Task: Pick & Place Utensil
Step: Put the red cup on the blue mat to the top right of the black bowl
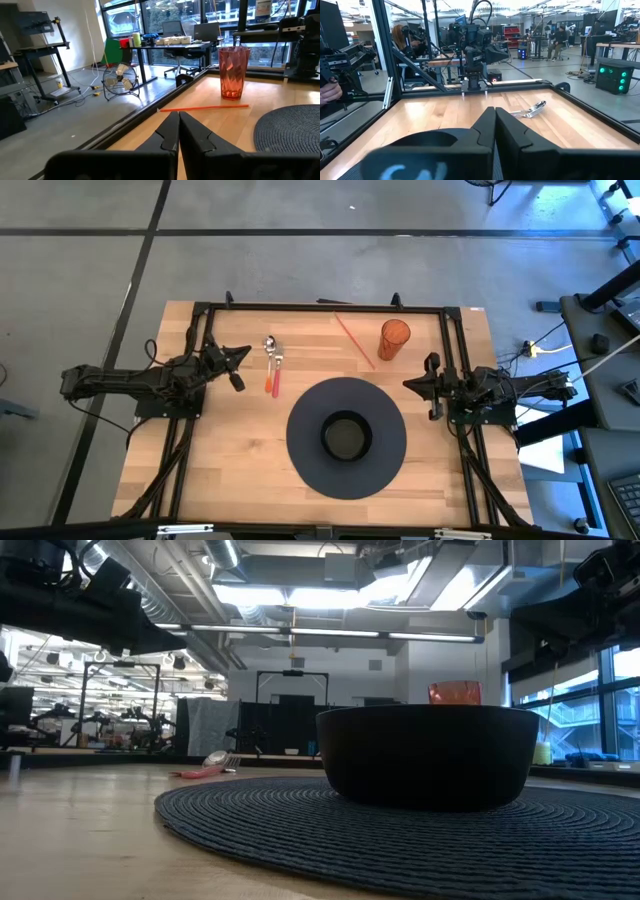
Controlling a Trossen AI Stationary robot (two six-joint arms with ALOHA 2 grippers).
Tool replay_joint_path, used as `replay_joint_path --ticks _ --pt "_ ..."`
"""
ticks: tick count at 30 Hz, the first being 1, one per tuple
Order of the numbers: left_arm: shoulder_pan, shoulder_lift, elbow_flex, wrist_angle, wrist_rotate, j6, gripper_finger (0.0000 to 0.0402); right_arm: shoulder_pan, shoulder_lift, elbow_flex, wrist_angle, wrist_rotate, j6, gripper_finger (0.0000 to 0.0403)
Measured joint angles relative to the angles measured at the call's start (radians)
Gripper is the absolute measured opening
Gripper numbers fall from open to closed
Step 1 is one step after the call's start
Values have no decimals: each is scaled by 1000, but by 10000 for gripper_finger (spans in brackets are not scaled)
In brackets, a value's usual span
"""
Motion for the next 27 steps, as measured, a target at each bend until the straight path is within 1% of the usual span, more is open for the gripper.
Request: replay_joint_path --ticks 5,9,27 --pt "0 0 0 0 0 0 8 0 0 0 1 0 0 11" --pt "0 0 0 0 0 0 8 0 0 0 1 25 0 11" --pt "0 0 0 -1 0 0 5 0 0 0 11 25 5 11"
